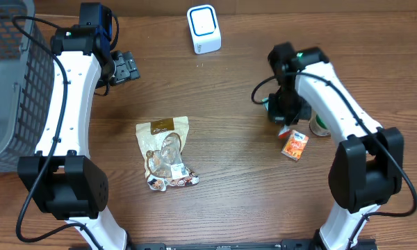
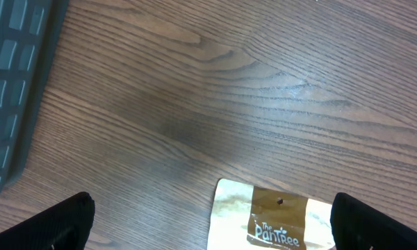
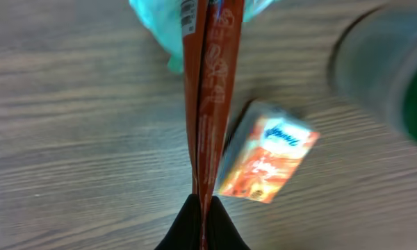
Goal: Scan the item barcode
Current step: 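Carry the red stick right and release it near the Kleenex pack, then move the right gripper left and grasp the Pantree pack top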
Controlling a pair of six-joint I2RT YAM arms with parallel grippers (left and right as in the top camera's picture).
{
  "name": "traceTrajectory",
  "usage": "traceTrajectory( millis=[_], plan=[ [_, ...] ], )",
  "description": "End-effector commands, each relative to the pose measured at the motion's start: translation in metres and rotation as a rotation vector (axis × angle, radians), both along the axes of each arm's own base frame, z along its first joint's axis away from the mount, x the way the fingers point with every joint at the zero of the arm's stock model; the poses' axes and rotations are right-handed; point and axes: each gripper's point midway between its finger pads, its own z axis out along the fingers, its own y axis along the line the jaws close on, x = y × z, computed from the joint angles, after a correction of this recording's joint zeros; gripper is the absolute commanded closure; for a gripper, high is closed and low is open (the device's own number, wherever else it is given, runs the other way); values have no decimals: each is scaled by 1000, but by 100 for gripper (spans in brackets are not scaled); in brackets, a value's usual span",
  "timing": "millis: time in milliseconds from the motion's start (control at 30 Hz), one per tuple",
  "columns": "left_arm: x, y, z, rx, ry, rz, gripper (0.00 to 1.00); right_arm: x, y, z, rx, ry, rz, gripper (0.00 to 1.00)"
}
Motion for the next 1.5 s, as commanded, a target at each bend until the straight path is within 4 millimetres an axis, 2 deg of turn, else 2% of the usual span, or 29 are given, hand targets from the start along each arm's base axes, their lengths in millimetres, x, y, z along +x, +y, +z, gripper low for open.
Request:
traceTrajectory(
  millis=[0, 200, 367, 533, 700, 800, 867, 967, 1167, 1200, 1367, 1467],
  plan=[
    [2, 3, 5, 15, -14, -6, 0, -17, 5, -19, 18, 52, 5, 96],
    [2, 3, 5, 15, -14, -6, 0, -35, 0, -45, 5, 96, 4, 96],
    [2, 3, 5, 15, -14, -6, 0, -43, -7, -60, -22, 105, 7, 90],
    [2, 3, 5, 15, -14, -6, 0, -43, -21, -60, -104, 97, 21, 82],
    [2, 3, 5, 15, -14, -6, 0, -39, -25, -58, -125, 83, 23, 82],
    [2, 3, 5, 15, -14, -6, 0, -31, -20, -50, -104, 64, 20, 82],
    [2, 3, 5, 15, -14, -6, 0, -27, -8, -40, -51, 65, 16, 81],
    [2, 3, 5, 15, -14, -6, 0, -23, 25, -25, 103, 73, 84, 80],
    [2, 3, 5, 15, -14, -6, 0, -26, 121, -7, 468, 47, 236, 75],
    [2, 3, 5, 15, -14, -6, 0, -27, 145, -5, 521, 19, 289, 73],
    [2, 3, 5, 15, -14, -6, 0, -29, 211, -3, 577, -102, 406, 70],
    [2, 3, 5, 15, -14, -6, 0, -22, 244, -4, 527, -242, 434, 68]
  ],
)
